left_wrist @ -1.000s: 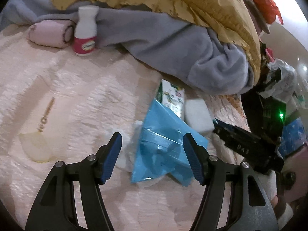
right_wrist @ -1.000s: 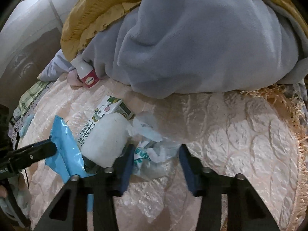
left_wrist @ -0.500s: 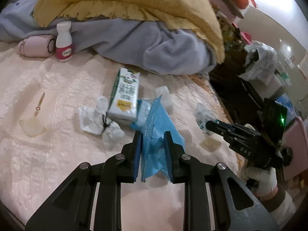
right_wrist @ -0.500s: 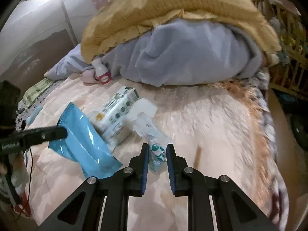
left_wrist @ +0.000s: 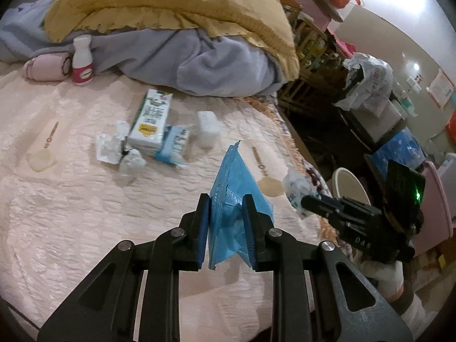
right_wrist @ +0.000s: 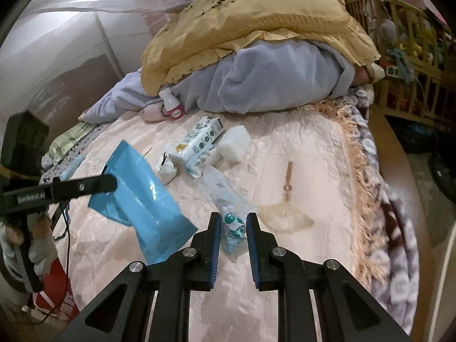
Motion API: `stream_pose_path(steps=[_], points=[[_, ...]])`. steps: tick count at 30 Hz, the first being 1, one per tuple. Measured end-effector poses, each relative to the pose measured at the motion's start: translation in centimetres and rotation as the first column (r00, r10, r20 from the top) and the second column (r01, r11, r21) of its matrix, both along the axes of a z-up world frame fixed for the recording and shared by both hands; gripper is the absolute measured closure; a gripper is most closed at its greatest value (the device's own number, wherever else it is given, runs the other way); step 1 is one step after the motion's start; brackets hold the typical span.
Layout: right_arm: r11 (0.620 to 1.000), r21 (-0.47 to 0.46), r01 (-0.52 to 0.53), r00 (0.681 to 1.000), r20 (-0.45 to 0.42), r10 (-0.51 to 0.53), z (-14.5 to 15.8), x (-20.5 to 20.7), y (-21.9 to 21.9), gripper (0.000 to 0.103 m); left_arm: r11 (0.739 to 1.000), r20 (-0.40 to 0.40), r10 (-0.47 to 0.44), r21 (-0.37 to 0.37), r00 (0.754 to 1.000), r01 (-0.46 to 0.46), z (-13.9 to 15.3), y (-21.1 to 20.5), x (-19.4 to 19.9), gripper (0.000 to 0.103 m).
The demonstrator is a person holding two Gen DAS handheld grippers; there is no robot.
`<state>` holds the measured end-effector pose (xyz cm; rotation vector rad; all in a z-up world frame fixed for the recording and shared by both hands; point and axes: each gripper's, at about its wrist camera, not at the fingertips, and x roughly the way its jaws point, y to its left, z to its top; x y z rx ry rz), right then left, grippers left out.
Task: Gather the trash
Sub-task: 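Carry the blue wipe pack and clear wrapper over the white bucket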
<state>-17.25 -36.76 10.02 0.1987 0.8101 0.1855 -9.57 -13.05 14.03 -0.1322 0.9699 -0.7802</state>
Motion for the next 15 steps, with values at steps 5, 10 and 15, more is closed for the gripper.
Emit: stream_pose_path(steps=[5,10,15], points=[[0.999,-0.018,0.034,0.999,0.013,-0.034,0.8,-2.7,-1.2,0.086,0.999,0.018,-0.048,0.015,0.999,0.048,0.4,-2.7,-1.9,0.083],[0.995,-0.051,0.082,0.996,0.023,-0.08,1.7,-5.1,-3.4,0.086,0.996,0.029,-0.089,0.019,0.996,0.089,0.7,-5.7,-3.4,0.083],[0.988,-0.076,0.134,0.991,0.024,-0.133,2.1,-7.4,-5.9,0.086,0.993,0.051,-0.116,0.016,0.992,0.115,1.4,-8.6,-4.6,0.083]])
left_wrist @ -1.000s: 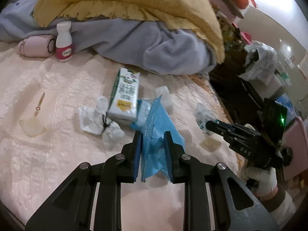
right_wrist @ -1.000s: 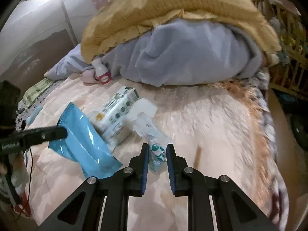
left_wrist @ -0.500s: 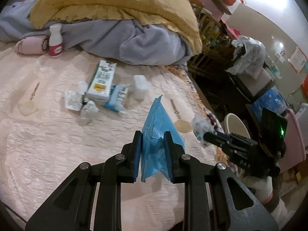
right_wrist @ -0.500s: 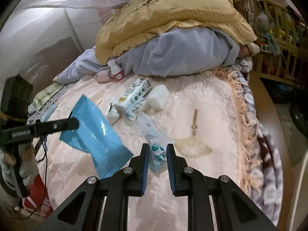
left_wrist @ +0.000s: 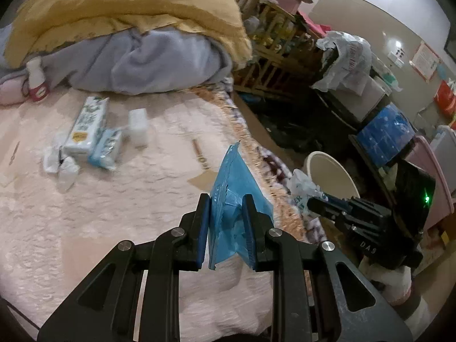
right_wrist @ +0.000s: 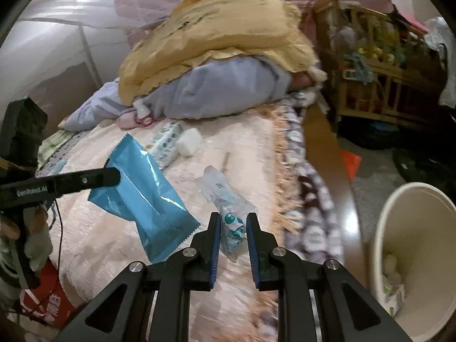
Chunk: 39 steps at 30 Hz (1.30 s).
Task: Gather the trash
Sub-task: 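Carry the blue wipe pack and clear wrapper over the white bucket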
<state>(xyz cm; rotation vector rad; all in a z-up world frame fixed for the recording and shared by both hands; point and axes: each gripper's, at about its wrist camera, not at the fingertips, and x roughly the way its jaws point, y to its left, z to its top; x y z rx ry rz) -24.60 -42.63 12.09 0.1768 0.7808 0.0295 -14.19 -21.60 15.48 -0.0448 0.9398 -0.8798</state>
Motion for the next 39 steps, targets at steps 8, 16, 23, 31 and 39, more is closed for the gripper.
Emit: stream_pose_path(steps=[8,16,23,31,39], points=[[0.998,-0.019,0.067,0.998,0.015,-0.067,0.5,-2.8,-3.1,0.086,0.999,0.065,-0.035,0.038,0.997,0.032,0.5,-4.2,-1.8,0.083],[0.991,-0.029,0.131,0.991,0.022,-0.13,0.4,-4.9,-6.1,0.086,0.996,0.126,-0.066,0.061,0.99,0.059,1.0,-8.0,-3.3,0.083],[0.981,-0.026,0.192,0.981,0.028,-0.191,0.6,-6.4,-9.0,0.086,0.995,0.135,-0.1,0.034,0.986,0.096,2.0,-11.1,-4.2,0.083],[0.962,-0.046,0.269,0.963,0.028,-0.267,0.2,-8.0,-12.4,0.086,0.99,0.134,-0.142,0.014,0.981,0.142,2.6,-15.4,-5.5,0.083],[0.934,0.021,0.356,0.934,0.008,-0.356,-1.1,-9.6,-16.5,0.086,0.986,0.143,-0.164,0.013,0.976,0.164,2.6,-19.3,-6.6,0.083]])
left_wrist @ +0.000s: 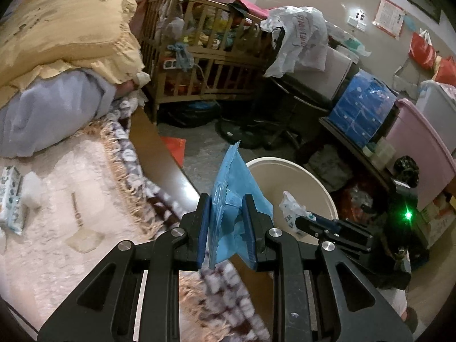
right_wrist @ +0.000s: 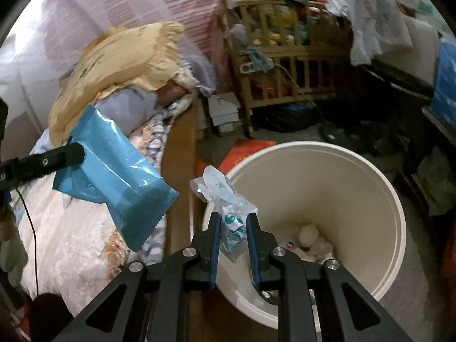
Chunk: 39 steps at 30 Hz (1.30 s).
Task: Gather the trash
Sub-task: 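Carry the blue wipe pack and clear wrapper over the white bucket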
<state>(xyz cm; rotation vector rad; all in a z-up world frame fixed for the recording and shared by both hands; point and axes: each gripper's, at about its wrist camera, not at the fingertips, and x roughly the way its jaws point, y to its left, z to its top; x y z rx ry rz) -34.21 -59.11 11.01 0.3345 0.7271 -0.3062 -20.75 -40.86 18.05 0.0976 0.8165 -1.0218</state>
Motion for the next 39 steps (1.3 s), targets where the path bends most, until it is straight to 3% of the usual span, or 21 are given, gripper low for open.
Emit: stream_pose_path(steps=[8,18,30,32,33,34,35,39], points=[[0.994,0.018,0.11,0.994,-0.021,-0.109,-1.3,-1.6,-3.4,0.086,1.0,0.046,0.007,0.007,0.999,-0.007,-1.2,-4.0,-1.5,0.083],[0.986,0.019,0.163,0.986,-0.038,-0.162,-1.6,-2.6,-5.3,0.086,0.998,0.061,-0.031,0.048,0.998,0.028,-3.9,-7.8,-2.7,0.083],[0.981,0.024,0.193,0.98,-0.044,-0.192,-1.7,-2.0,-5.4,0.086,0.999,0.031,-0.043,0.033,0.999,0.042,-5.2,-8.9,-2.0,0.079],[0.98,0.01,0.197,0.979,-0.048,-0.196,-1.7,-1.9,-5.3,0.077,0.998,0.006,-0.053,0.031,0.999,0.053,-5.6,-8.9,-1.8,0.076],[0.98,-0.002,0.199,0.979,-0.051,-0.199,-1.7,-1.8,-5.3,0.062,0.998,-0.001,-0.059,0.039,0.998,0.059,-5.7,-8.9,-1.7,0.066],[0.979,-0.012,0.202,0.978,-0.053,-0.202,-1.7,-1.8,-5.2,0.053,0.997,-0.003,-0.059,0.043,0.998,0.059,-5.8,-8.9,-1.7,0.059],[0.979,-0.017,0.204,0.978,-0.051,-0.204,-1.6,-1.8,-5.2,0.052,0.997,-0.006,-0.057,0.041,0.998,0.058,-5.9,-8.7,-1.7,0.048],[0.978,0.015,0.208,0.977,-0.041,-0.208,-1.6,-1.9,-5.6,0.052,0.997,-0.018,-0.052,0.047,0.999,0.053,-6.0,-7.9,-1.6,0.047]])
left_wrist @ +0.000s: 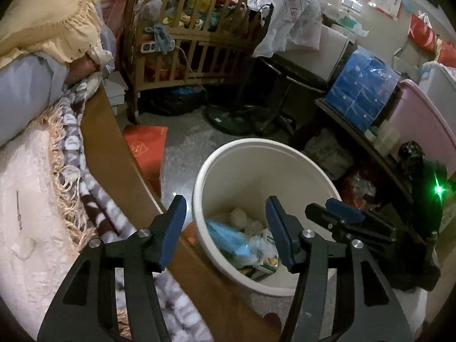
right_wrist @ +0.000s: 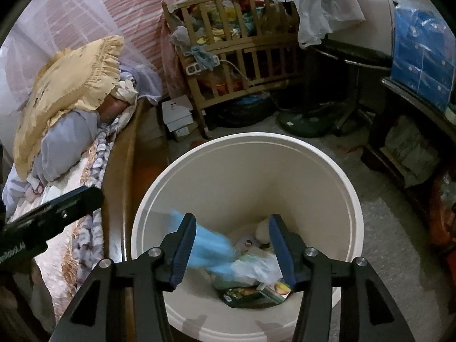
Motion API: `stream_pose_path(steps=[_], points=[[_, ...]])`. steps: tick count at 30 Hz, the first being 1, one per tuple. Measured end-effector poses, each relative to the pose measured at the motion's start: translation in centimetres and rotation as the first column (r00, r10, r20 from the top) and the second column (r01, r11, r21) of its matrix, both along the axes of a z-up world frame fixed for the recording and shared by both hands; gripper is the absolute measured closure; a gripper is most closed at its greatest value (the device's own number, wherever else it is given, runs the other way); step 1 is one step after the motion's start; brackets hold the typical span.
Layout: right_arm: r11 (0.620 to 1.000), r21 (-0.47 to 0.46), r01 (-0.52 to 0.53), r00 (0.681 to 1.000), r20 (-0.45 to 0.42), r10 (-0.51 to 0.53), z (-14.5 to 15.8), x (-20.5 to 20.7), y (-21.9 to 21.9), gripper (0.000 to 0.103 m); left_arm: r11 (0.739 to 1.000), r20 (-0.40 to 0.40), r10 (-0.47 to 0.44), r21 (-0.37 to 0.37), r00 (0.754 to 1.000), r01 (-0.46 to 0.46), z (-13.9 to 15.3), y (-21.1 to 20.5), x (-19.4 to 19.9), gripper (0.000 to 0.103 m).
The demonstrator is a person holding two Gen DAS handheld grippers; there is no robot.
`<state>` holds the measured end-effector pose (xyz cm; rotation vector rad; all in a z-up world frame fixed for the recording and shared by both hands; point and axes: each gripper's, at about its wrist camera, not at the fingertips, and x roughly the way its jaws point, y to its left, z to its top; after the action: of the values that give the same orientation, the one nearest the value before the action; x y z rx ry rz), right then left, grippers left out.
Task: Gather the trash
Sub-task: 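Carry the blue wipe pack and clear wrapper over the white bucket, then return both tools to the bed toward the white box and bottle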
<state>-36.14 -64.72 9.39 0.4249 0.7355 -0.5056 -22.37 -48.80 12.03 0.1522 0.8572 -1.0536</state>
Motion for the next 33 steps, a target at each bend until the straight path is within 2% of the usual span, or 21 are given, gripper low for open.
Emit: stream_pose_path(steps=[9,19,25,33], points=[[0.999,-0.009,-0.051,0.999,0.018,0.051,0.1,0.8,1.5,0.052,0.998,0.05,0.054,0.034,0.997,-0.056,0.5,3.2,1.0,0.047],[0.984,-0.046,-0.173,0.983,0.055,0.176,0.7,3.1,5.9,0.049,0.987,0.102,0.138,0.07,0.985,-0.145,0.8,8.5,3.1,0.047],[0.962,-0.059,-0.268,0.96,0.062,0.271,1.0,5.4,9.8,0.043,0.975,0.125,0.193,0.087,0.973,-0.205,1.1,12.2,4.9,0.047],[0.91,-0.062,-0.41,0.911,0.026,0.412,0.5,9.2,16.1,0.043,0.944,0.119,0.301,0.1,0.946,-0.313,0.6,18.2,7.9,0.047]])
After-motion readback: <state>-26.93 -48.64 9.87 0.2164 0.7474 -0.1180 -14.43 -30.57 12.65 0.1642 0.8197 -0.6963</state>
